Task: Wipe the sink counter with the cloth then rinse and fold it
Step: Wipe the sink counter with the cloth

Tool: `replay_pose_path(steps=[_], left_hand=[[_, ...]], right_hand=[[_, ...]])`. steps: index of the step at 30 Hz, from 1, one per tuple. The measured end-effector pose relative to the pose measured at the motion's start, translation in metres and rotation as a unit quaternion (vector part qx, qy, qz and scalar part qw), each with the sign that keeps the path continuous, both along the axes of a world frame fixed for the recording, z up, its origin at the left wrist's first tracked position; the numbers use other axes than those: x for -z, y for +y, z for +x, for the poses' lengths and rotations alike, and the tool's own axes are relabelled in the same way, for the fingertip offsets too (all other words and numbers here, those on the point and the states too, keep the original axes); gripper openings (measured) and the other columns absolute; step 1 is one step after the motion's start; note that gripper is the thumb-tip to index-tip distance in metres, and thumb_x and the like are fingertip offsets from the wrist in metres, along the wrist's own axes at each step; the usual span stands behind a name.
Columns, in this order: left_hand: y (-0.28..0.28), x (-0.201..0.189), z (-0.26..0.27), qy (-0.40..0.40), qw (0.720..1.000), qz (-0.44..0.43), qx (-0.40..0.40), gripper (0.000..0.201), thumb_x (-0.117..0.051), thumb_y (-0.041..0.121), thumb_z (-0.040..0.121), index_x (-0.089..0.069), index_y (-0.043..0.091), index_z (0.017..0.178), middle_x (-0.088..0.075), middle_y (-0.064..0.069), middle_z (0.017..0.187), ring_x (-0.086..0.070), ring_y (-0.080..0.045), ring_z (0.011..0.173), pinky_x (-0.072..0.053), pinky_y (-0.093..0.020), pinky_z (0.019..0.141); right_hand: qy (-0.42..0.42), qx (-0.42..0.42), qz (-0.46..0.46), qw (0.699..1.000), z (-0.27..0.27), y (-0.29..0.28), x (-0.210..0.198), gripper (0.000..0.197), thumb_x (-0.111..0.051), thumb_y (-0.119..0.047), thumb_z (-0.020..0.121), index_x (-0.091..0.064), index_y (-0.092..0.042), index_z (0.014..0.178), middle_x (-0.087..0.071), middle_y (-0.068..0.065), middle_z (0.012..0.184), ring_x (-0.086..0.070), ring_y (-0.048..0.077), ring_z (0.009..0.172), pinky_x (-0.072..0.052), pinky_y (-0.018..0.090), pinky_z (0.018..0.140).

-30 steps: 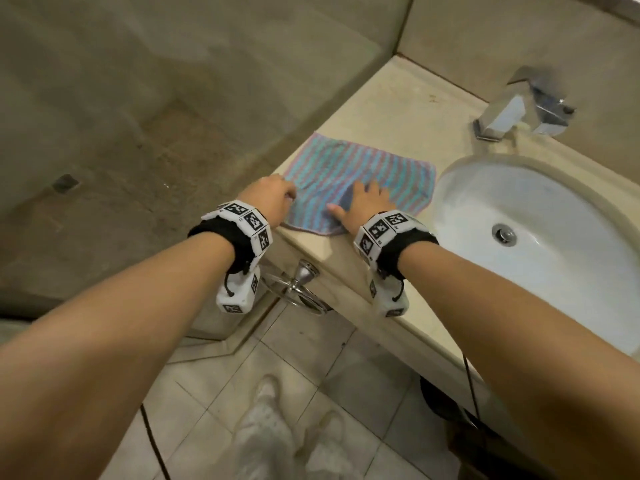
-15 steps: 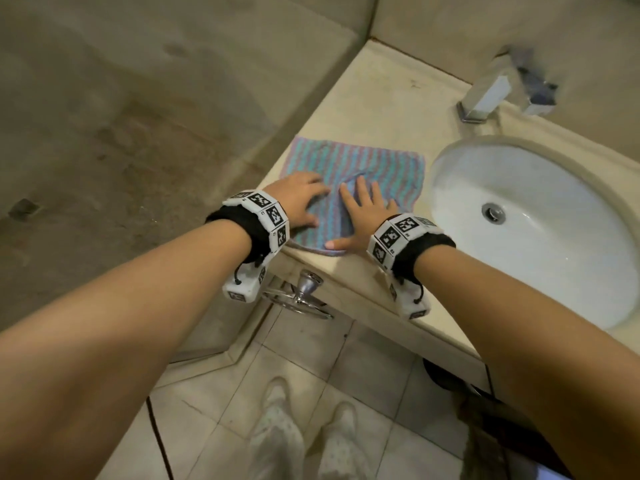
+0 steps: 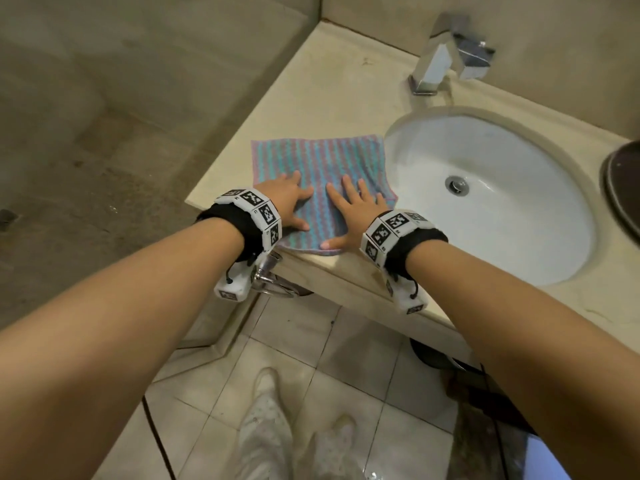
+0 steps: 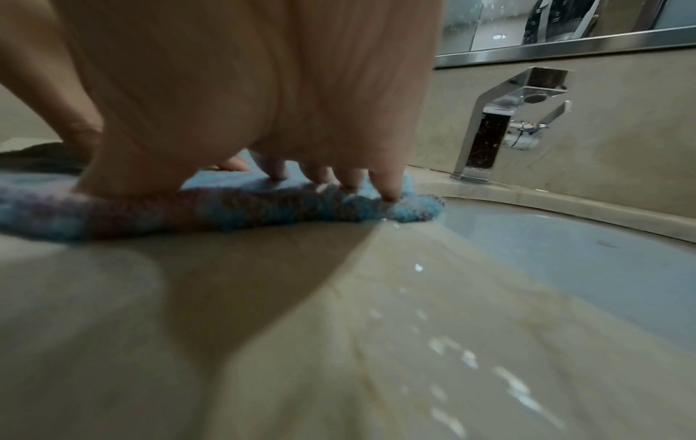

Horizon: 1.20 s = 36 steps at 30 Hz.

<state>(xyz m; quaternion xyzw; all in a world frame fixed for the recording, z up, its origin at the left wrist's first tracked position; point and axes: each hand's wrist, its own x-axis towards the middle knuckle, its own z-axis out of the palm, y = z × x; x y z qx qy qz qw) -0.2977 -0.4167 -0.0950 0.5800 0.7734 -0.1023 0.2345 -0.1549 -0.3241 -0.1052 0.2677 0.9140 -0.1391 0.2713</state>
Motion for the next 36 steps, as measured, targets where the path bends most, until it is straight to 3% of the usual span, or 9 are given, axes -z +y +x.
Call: replay_pose_path(steps=[4, 13, 22, 29, 36], left_hand=[[0.006, 0.005, 0.030, 0.015, 1.000, -0.023, 0.014, 0.083, -0.063, 0.050, 0.079, -0.023, 0.022, 0.146, -0.012, -0.015, 0.156, -0.022, -0.037, 0.141, -0.035, -0.047, 0.108], [0.008, 0.007, 0.098, 0.031, 0.998, -0.027, 0.044, 0.081, -0.060, 0.054, 0.080, -0.023, 0.022, 0.145, -0.013, -0.016, 0.156, -0.024, -0.040, 0.139, -0.036, -0.047, 0.105], [0.019, 0.004, 0.165, 0.039, 0.995, -0.038, 0.081, 0.089, -0.059, 0.056, 0.079, -0.013, 0.025, 0.149, -0.005, -0.012, 0.158, -0.016, -0.035, 0.143, -0.033, -0.048, 0.111], [0.044, 0.001, 0.229, 0.039, 0.989, -0.027, 0.142, 0.088, -0.058, 0.058, 0.079, -0.013, 0.027, 0.148, -0.006, -0.011, 0.158, -0.016, -0.035, 0.143, -0.030, -0.047, 0.112], [0.076, 0.004, 0.297, 0.021, 0.978, -0.009, 0.207, 0.089, -0.062, 0.056, 0.077, -0.017, 0.024, 0.148, -0.014, -0.012, 0.156, -0.024, -0.035, 0.139, -0.030, -0.046, 0.112]], right_hand=[[0.003, -0.008, 0.008, 1.000, 0.034, 0.004, 0.003, 0.113, -0.058, -0.070, 0.071, 0.015, -0.029, 0.148, 0.023, 0.004, 0.157, 0.016, 0.030, 0.146, 0.000, 0.051, 0.117], [0.017, 0.002, 0.003, 1.000, 0.109, 0.003, 0.005, 0.112, -0.058, -0.067, 0.074, 0.013, -0.026, 0.149, 0.022, 0.008, 0.157, 0.015, 0.030, 0.146, -0.005, 0.049, 0.120], [0.013, 0.042, 0.028, 0.999, 0.182, 0.003, 0.002, 0.106, -0.055, -0.062, 0.079, 0.010, -0.019, 0.150, 0.014, 0.013, 0.158, 0.004, 0.029, 0.148, -0.009, 0.047, 0.120], [0.016, 0.106, 0.028, 0.994, 0.258, 0.016, 0.004, 0.103, -0.052, -0.064, 0.079, 0.009, -0.021, 0.150, 0.012, 0.020, 0.157, 0.005, 0.035, 0.146, -0.004, 0.048, 0.120], [0.002, 0.205, 0.033, 0.978, 0.330, 0.027, 0.004, 0.106, -0.057, -0.064, 0.076, 0.010, -0.027, 0.149, 0.016, 0.018, 0.156, 0.012, 0.035, 0.146, -0.003, 0.052, 0.119]])
